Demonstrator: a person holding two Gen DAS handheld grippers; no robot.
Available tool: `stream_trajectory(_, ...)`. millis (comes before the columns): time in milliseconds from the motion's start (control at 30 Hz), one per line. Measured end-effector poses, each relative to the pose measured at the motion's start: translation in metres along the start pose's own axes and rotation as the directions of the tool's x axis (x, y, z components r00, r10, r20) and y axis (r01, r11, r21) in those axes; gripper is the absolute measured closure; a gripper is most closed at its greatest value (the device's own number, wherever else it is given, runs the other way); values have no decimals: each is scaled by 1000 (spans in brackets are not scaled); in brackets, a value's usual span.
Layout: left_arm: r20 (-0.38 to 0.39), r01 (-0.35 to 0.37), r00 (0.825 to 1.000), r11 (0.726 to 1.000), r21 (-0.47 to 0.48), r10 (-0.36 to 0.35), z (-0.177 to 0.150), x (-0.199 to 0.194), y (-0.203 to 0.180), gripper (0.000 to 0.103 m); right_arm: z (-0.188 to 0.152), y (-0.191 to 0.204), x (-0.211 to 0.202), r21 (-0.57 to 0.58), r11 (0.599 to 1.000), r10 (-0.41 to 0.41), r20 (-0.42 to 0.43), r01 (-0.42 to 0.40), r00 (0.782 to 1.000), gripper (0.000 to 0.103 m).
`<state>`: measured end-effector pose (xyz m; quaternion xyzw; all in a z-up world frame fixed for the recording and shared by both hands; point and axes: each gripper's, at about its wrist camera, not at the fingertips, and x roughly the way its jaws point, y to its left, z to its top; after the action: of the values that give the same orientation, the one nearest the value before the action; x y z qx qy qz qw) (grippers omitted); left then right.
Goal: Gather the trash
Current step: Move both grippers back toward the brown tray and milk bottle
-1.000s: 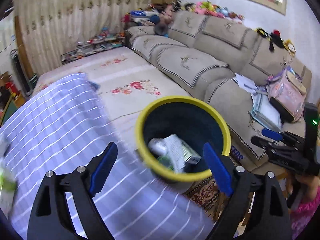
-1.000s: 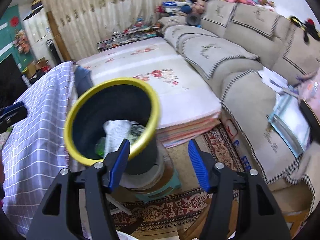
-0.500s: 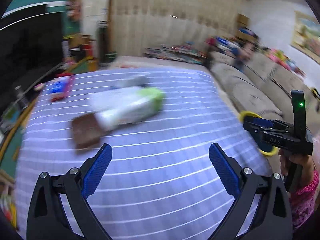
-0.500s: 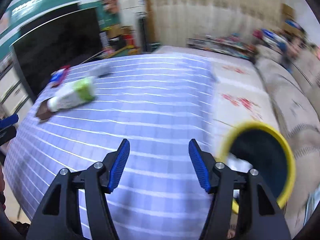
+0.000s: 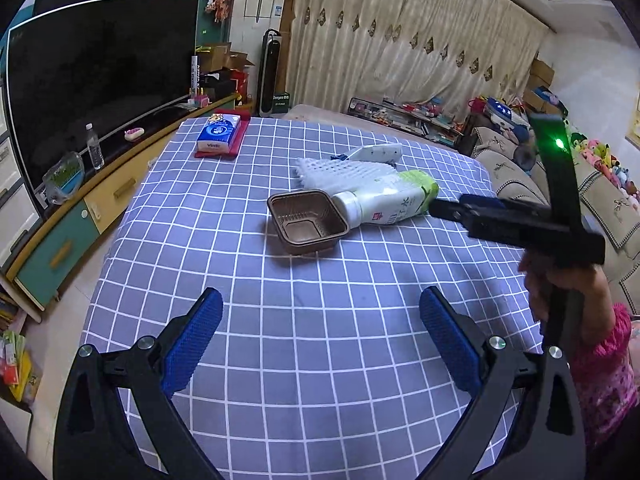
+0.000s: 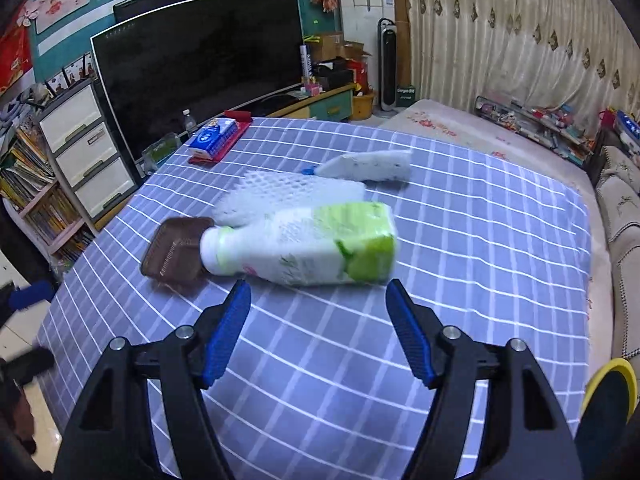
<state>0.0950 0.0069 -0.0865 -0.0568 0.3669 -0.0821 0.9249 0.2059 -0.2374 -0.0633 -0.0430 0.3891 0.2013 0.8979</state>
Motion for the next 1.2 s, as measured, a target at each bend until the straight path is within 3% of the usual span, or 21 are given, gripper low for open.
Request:
stream_trajectory(200, 14, -26, 1000, 999, -24, 27, -1, -12, 13, 6, 2, 59, 6, -120, 990, 80, 3, -79, 997, 37)
stream_trajectory(300, 50, -75, 996, 996, -42, 77, 3, -34, 32, 6, -1, 79, 12, -137, 983, 122, -13, -123, 992, 37)
stream_trajectory(500, 114, -216, 965, 964, -155, 235, 3, -82, 91, 6, -7, 115, 28, -178, 971, 153, -56, -160, 987, 37)
stream_trajectory(667, 129, -286, 939, 933, -218, 318, -3, -103, 125, 6, -9, 121, 34, -148, 978, 135, -82, -146, 987, 37)
stream_trajectory(800, 131, -282, 939, 929, -238, 318, -9, -111, 138, 6, -11, 112, 44, -99, 988, 112, -106, -123, 988, 37)
stream_trajectory(1000, 123, -243, 954, 945, -221, 274, -14, -103, 137, 6, -10, 127, 64, -101, 988, 100, -140, -115, 985, 37)
stream_trajectory(1200, 108, -225, 962, 950, -215, 252, -16, -97, 136, 6, 1, 124, 81, -72, 996, 44, -115, -53, 992, 37)
